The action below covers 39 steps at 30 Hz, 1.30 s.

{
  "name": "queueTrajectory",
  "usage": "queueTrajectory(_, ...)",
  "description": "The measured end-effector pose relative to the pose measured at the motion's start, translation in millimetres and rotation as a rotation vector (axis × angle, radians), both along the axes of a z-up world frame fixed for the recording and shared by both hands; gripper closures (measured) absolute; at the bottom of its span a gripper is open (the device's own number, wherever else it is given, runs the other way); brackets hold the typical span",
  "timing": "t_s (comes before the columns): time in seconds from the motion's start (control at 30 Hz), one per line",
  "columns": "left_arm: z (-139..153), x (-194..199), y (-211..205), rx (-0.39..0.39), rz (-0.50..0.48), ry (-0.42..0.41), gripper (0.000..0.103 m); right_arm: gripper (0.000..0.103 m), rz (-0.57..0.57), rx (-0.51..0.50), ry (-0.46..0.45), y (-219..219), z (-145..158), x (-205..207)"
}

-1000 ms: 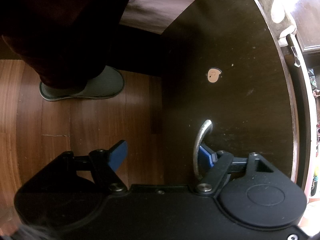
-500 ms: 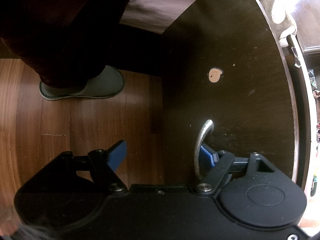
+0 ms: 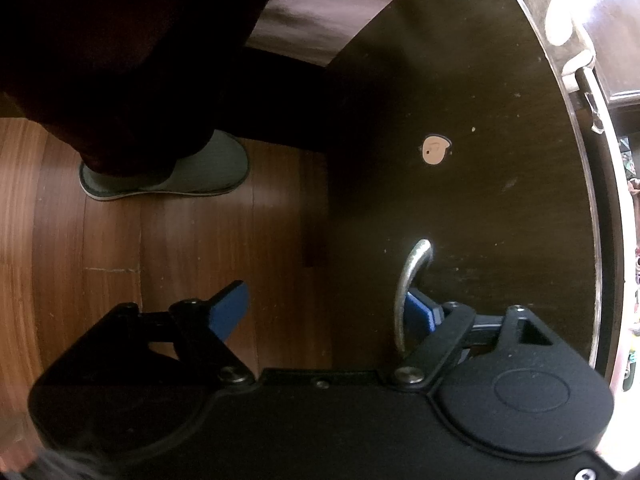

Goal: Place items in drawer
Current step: 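Lift the silver cylinder with the left gripper and carry it over the open drawer, then lower the cylinder into the drawer and open the left gripper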

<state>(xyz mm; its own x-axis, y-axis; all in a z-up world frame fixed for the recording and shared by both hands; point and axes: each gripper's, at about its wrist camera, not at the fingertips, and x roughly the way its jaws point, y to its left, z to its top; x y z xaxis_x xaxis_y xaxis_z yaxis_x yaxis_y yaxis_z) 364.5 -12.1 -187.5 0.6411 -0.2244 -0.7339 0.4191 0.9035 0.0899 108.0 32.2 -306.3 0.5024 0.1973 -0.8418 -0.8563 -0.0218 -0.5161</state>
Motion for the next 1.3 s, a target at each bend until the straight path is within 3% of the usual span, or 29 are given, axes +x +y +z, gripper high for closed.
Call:
queueTrajectory(0.3, -67, 21, -17, 0.196, -0.086, 0.104, 0.086, 0.012, 0.002, -0.002, -0.002, 1, -4, -2)
queueTrajectory(0.93, -102, 44, -26, 0.180, -0.028, 0.218, 0.086, 0.006, -0.005, -0.001, 0.001, 2, -7, -4)
queueTrajectory(1.3, -109, 49, -25, 0.177, 0.005, 0.241, 0.085, 0.005, 0.007, -0.001, -0.004, 1, -8, -5)
